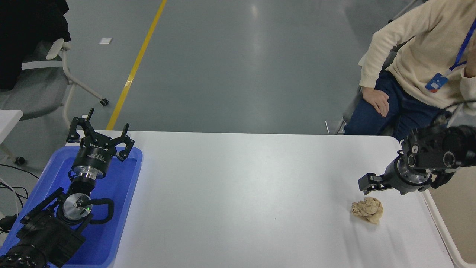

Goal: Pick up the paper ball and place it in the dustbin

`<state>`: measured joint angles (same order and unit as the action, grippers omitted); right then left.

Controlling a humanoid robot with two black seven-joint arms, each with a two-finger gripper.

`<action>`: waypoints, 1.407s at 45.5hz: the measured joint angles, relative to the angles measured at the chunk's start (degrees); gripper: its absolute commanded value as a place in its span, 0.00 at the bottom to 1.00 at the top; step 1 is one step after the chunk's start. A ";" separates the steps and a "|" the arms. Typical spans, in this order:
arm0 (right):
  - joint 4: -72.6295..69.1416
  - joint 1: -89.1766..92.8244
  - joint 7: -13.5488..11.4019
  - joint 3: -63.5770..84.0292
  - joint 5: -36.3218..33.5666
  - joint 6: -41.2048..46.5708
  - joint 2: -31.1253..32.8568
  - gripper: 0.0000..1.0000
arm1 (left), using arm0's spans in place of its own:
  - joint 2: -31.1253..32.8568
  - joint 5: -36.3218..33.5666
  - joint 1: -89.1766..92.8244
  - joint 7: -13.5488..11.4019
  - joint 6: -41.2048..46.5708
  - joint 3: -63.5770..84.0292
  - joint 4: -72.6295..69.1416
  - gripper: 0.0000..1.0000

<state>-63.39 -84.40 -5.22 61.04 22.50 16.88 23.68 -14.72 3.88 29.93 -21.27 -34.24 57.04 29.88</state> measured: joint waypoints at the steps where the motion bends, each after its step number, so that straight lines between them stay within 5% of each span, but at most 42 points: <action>1: 0.18 0.51 0.01 -0.21 0.00 -0.15 0.00 0.99 | -0.01 0.02 0.00 0.00 0.00 0.00 0.00 1.00; 50: 12.37 15.54 -0.06 -8.45 -0.57 -4.42 -2.78 0.90 | 0.02 0.01 0.04 0.00 -0.04 0.00 0.00 1.00; 55: 13.06 16.56 -0.06 -9.27 -0.61 -4.50 -3.03 0.66 | 0.03 0.00 0.03 0.00 -0.04 0.00 0.00 1.00; 59: 13.38 17.18 -0.06 -9.92 -0.70 -4.52 -3.16 0.21 | 0.03 0.00 0.01 0.00 -0.04 0.00 0.00 1.00; 62: 13.42 17.47 -0.06 -10.17 -0.80 -4.52 -3.20 0.02 | 0.03 0.01 0.01 0.00 -0.04 0.00 0.00 1.00; 64: 13.43 17.68 -0.06 -10.33 -0.98 -4.52 -3.23 0.00 | 0.03 0.00 0.01 0.00 -0.04 0.00 0.00 1.00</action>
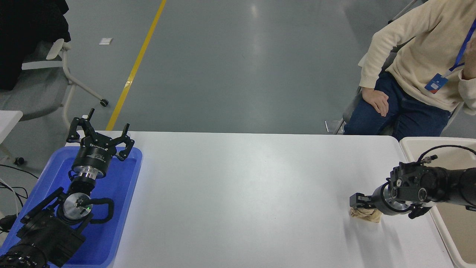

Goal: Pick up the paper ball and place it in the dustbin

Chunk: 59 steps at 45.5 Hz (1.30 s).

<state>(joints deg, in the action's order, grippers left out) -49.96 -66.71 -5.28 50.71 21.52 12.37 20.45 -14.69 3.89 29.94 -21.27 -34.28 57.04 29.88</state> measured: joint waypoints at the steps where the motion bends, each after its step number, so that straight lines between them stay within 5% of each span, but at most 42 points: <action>1: 0.01 0.09 0.00 -0.07 -0.18 0.01 0.00 0.00 | 0.00 0.00 0.00 0.00 0.00 0.00 0.00 1.00; 24: -5.68 -5.59 0.00 1.51 -5.17 2.93 3.29 0.00 | -0.03 0.02 0.00 0.00 0.00 0.00 0.00 1.00; 43: -18.19 -33.26 0.03 9.61 -5.24 25.07 11.69 0.00 | 0.00 0.00 0.02 0.00 0.11 0.00 0.00 1.00; 59: -26.20 -61.23 0.01 20.18 -4.45 31.24 16.61 0.00 | 0.00 -0.01 0.01 0.00 0.17 0.00 0.00 1.00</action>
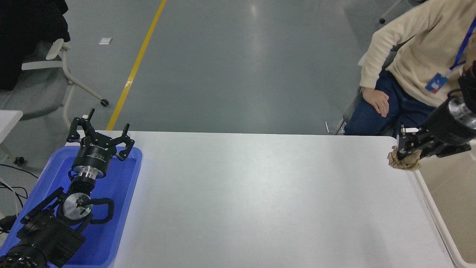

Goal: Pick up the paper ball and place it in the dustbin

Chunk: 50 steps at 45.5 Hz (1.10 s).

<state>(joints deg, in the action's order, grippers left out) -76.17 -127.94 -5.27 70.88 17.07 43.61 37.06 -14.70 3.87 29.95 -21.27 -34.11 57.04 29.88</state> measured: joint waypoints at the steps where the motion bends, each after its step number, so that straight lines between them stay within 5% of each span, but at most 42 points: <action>1: -0.46 -1.21 -0.01 0.61 0.03 0.14 0.04 0.00 | 0.00 0.02 0.00 0.00 0.00 0.00 0.00 1.00; 19: -3.62 -10.69 -0.01 8.55 0.20 1.22 0.77 0.00 | 0.00 0.03 -0.01 0.00 0.01 0.00 0.00 1.00; 28: -0.56 -9.50 -0.01 15.18 0.23 0.89 6.36 0.00 | -0.01 0.03 0.00 0.00 0.01 0.00 0.00 1.00; 38: 7.35 2.10 0.02 17.71 -0.37 -7.60 12.34 0.00 | 0.01 0.06 0.02 0.00 -0.07 0.00 -0.01 1.00; 50: 22.46 30.25 0.10 2.17 -3.03 -20.15 15.23 0.00 | 0.00 0.06 0.01 0.00 -0.07 0.00 0.00 1.00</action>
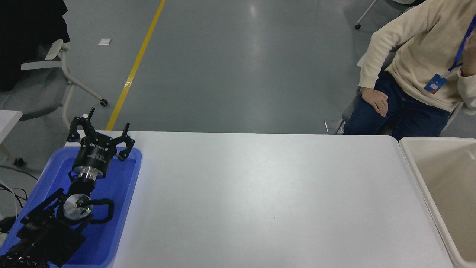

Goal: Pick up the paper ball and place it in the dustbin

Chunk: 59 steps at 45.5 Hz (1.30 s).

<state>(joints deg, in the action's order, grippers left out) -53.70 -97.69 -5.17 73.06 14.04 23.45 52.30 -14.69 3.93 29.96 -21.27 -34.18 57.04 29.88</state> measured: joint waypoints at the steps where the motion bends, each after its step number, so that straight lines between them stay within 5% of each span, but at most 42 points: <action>1: 1.36 2.46 -0.01 -1.85 -0.13 -0.67 -0.01 0.00 | 0.00 0.01 0.00 0.00 0.00 0.00 0.00 1.00; 17: 28.21 40.16 0.04 -33.02 -1.06 -12.17 -8.63 0.00 | -0.02 0.00 0.00 0.00 0.00 0.00 0.00 1.00; 44: 46.56 59.15 -0.15 -42.03 -0.85 -23.81 -20.79 0.00 | -0.01 -0.05 0.00 0.00 0.00 0.00 0.00 1.00; 45: 46.69 59.33 -0.15 -42.09 -0.87 -23.96 -20.89 0.08 | -0.01 -0.05 0.00 0.00 0.00 0.00 0.00 1.00; 48: 47.05 59.88 -0.15 -42.27 -0.89 -24.44 -21.19 0.64 | 0.00 -0.05 0.00 0.00 0.00 0.00 0.00 1.00; 50: 47.30 60.11 -0.16 -42.36 -0.90 -24.81 -21.26 0.86 | 0.00 -0.04 0.00 0.00 0.00 0.00 0.00 1.00; 54: 47.56 60.46 -0.16 -42.45 -0.93 -25.80 -21.37 0.97 | 0.00 -0.04 0.00 0.00 0.00 0.00 0.00 1.00; 59: 47.74 60.78 -0.13 -42.60 -1.01 -27.46 -21.57 0.99 | 0.00 -0.04 0.00 0.00 0.00 0.00 0.00 1.00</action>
<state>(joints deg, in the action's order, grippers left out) -5.96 -36.91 -5.29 30.46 13.04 -4.01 30.72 -14.69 3.89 29.96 -21.27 -34.19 57.04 29.88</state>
